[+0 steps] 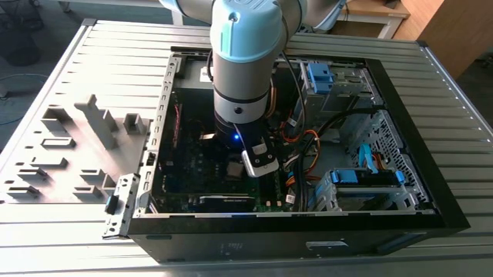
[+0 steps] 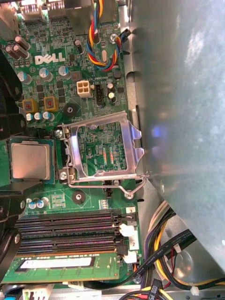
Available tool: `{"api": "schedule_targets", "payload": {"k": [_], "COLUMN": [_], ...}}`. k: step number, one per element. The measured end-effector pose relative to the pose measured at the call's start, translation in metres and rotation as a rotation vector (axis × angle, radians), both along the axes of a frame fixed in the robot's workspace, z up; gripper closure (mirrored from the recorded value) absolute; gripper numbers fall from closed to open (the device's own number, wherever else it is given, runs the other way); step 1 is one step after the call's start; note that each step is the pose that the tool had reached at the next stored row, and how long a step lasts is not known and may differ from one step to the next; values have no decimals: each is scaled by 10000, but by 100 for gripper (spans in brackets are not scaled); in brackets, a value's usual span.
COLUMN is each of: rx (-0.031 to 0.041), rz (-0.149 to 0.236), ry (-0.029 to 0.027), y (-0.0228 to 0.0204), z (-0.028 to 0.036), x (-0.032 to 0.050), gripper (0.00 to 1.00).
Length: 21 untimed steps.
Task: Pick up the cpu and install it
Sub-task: 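Place the cpu into insertion slot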
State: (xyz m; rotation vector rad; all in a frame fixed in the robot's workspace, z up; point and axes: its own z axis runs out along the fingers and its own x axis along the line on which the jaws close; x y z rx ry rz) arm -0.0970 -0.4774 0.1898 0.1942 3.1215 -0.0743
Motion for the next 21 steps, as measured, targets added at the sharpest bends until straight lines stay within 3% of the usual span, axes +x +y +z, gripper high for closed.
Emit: {"api": "schedule_targets", "payload": {"k": [6,11,14,21], "rx": [5,2,3,3], "rz": [0,0,13,499], "ry": [-1,0,-4,-11], "y": [0,-1,-5,-23], "z": [1,66,70,66], "x": [0,0,-5,-26], "gripper": [55,55,55,55]}}
